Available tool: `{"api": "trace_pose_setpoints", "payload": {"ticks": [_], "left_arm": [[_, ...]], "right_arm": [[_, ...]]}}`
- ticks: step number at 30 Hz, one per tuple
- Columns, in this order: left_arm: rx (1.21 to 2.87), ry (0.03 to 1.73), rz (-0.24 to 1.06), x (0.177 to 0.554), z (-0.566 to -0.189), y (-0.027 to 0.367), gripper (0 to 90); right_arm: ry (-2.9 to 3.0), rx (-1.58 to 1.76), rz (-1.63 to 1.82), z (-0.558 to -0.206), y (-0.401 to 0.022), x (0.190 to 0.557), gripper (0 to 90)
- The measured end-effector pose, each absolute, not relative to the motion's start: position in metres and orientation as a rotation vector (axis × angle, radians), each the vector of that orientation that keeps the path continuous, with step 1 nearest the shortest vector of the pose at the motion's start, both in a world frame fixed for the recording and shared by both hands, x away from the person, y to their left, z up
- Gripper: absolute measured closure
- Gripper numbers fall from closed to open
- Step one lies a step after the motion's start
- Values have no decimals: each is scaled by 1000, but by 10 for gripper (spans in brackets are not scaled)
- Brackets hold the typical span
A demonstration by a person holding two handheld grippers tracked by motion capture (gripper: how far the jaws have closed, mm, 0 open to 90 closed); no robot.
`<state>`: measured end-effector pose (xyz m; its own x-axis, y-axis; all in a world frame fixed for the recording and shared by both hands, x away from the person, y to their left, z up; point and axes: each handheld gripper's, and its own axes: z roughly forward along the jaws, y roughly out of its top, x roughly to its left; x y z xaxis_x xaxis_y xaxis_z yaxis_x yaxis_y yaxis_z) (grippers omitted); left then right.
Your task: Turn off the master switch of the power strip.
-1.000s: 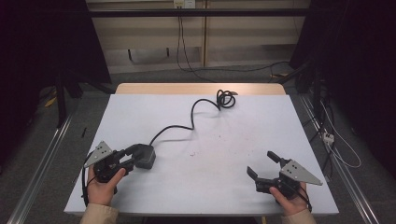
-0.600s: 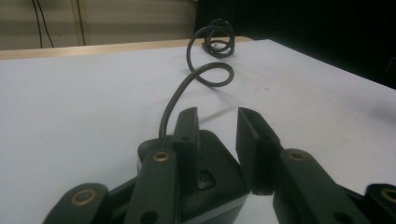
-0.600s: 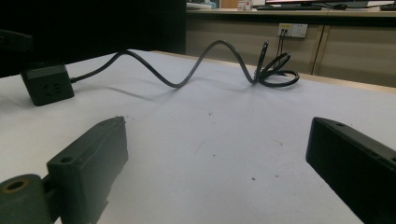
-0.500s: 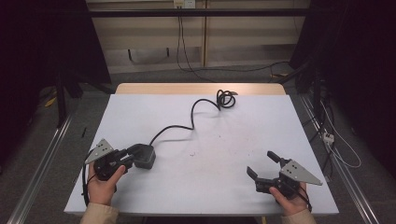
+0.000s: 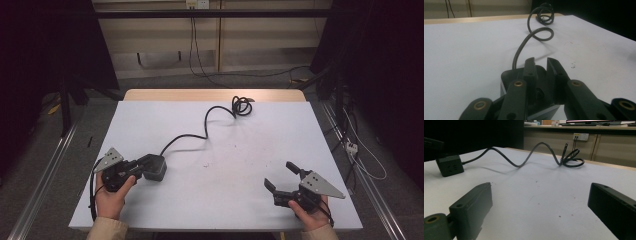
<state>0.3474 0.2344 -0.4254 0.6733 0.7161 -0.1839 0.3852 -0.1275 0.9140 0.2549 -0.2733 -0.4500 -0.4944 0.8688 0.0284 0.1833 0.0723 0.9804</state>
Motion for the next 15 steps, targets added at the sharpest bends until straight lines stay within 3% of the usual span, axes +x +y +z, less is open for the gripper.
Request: {"api": "trace_pose_setpoints", "payload": {"ticks": [15], "left_arm": [[1760, 906, 348, 347, -424, 236, 830]], "right_arm": [[1753, 1046, 1465, -450, -273, 255, 48]]}}
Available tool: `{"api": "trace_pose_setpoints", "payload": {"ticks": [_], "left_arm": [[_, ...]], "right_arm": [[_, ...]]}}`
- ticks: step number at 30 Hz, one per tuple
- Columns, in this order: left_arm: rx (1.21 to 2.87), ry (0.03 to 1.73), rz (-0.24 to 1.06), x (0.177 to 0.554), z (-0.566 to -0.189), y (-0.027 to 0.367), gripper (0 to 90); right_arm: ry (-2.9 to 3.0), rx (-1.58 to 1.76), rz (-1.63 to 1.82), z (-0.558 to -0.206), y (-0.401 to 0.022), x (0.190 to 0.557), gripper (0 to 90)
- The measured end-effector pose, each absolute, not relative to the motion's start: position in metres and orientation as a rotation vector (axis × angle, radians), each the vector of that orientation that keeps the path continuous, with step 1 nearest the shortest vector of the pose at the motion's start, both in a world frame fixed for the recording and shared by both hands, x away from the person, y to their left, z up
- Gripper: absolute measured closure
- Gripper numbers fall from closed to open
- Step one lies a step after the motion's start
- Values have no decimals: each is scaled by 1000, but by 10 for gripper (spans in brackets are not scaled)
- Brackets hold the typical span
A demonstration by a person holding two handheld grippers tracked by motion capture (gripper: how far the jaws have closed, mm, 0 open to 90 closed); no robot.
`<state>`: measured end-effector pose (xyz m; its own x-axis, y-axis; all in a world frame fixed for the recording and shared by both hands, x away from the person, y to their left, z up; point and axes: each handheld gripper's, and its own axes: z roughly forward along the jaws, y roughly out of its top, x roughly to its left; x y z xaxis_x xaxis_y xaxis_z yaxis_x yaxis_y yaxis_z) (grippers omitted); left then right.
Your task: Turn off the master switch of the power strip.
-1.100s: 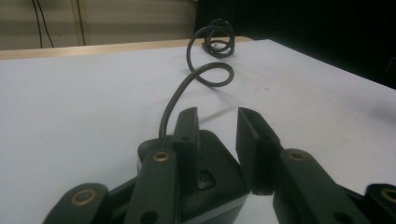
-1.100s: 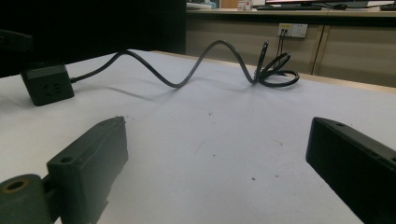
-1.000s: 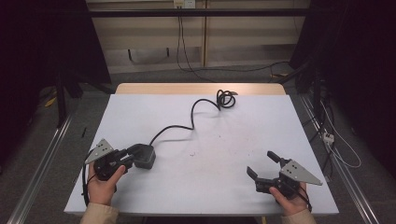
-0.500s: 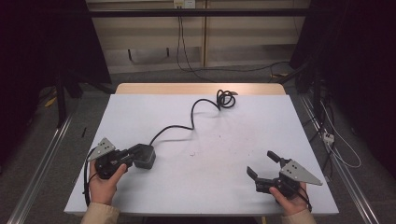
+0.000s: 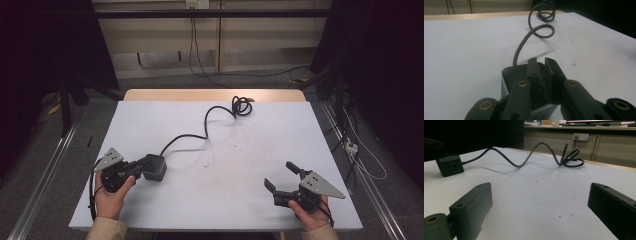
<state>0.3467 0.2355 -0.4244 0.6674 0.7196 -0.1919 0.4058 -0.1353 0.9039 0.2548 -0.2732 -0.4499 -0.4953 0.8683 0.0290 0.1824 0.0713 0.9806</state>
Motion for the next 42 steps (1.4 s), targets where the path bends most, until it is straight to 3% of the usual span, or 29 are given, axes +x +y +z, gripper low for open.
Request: {"api": "trace_pose_setpoints", "payload": {"ticks": [17, 42], "left_arm": [[1779, 900, 339, 346, -424, 236, 900], [1811, 927, 308, 347, -425, 234, 900]], "right_arm": [[1759, 1042, 1465, -450, -273, 255, 49], [1758, 1041, 1465, -450, -273, 255, 50]]}}
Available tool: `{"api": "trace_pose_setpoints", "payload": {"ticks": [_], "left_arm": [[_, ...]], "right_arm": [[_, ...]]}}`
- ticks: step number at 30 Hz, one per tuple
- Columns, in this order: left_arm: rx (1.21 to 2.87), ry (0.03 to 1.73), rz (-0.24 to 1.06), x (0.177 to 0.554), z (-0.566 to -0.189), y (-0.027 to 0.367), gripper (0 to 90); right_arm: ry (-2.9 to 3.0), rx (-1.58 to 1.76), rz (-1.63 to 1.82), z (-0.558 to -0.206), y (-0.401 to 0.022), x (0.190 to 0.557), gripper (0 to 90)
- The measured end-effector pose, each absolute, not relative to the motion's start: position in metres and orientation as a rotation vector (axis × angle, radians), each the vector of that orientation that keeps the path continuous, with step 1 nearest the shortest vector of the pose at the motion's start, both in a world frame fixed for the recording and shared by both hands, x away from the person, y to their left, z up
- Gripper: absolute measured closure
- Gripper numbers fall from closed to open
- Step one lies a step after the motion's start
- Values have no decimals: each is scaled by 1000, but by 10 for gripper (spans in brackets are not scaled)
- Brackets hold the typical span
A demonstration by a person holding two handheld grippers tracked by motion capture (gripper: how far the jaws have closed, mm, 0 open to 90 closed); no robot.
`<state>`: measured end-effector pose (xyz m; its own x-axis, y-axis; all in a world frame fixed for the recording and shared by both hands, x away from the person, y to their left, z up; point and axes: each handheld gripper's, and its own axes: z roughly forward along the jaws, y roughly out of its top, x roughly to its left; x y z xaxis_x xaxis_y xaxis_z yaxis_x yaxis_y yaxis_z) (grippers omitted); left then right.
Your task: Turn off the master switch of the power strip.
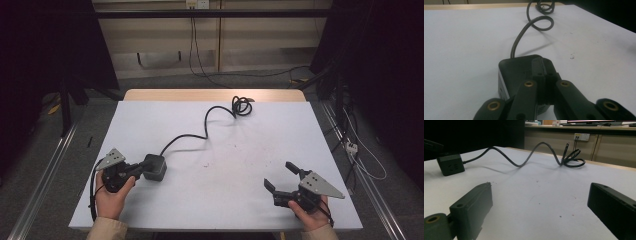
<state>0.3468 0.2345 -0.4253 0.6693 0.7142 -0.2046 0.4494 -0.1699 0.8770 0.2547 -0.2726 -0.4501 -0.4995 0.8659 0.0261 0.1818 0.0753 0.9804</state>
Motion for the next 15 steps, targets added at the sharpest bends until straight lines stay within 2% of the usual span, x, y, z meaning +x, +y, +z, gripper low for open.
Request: {"api": "trace_pose_setpoints", "payload": {"ticks": [15], "left_arm": [[1823, 946, 327, 347, -427, 234, 900]], "right_arm": [[1758, 1039, 1465, -450, -273, 255, 51]]}}
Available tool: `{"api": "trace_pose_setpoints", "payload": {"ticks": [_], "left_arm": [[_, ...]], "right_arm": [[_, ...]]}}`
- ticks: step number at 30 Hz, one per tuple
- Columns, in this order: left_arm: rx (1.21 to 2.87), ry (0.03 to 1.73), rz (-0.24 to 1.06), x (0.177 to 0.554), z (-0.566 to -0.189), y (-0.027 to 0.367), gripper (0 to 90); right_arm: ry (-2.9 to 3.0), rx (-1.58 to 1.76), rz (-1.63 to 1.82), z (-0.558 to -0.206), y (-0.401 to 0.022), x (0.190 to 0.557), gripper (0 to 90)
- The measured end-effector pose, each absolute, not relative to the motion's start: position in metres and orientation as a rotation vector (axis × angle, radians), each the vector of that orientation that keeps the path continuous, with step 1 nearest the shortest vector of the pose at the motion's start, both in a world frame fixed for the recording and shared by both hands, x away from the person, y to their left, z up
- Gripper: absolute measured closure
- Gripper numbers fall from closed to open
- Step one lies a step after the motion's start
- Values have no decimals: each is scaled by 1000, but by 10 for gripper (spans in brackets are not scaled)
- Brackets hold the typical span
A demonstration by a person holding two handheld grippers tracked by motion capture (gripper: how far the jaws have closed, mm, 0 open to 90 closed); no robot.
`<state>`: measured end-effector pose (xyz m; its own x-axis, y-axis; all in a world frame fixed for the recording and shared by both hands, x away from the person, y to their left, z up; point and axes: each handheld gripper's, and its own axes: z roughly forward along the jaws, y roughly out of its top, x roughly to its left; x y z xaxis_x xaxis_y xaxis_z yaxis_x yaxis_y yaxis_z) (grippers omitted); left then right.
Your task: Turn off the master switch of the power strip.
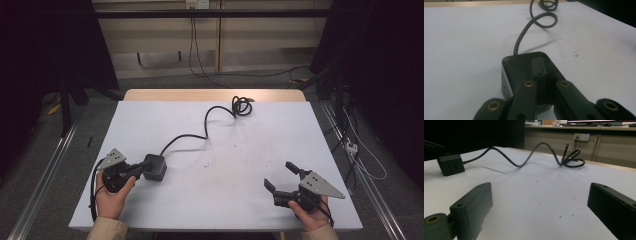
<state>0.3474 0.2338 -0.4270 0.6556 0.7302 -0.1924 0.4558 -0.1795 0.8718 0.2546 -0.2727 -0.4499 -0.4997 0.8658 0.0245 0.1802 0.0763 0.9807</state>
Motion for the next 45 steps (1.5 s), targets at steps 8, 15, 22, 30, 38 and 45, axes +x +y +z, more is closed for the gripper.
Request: {"api": "trace_pose_setpoints", "payload": {"ticks": [8, 15, 22, 30, 38, 45], "left_arm": [[1844, 934, 334, 347, -427, 233, 900], [1868, 921, 354, 347, -426, 230, 900], [1867, 931, 352, 347, -426, 229, 900], [1867, 929, 353, 347, -426, 229, 900], [1872, 920, 369, 347, -426, 229, 900], [1870, 920, 374, 347, -427, 228, 900]], "right_arm": [[1759, 1037, 1464, -450, -272, 254, 52], [1760, 1035, 1465, -450, -272, 254, 52], [1761, 1036, 1466, -450, -272, 254, 52], [1761, 1033, 1465, -450, -272, 254, 51], [1761, 1032, 1465, -450, -271, 254, 52], [1762, 1031, 1466, -450, -271, 254, 51]]}}
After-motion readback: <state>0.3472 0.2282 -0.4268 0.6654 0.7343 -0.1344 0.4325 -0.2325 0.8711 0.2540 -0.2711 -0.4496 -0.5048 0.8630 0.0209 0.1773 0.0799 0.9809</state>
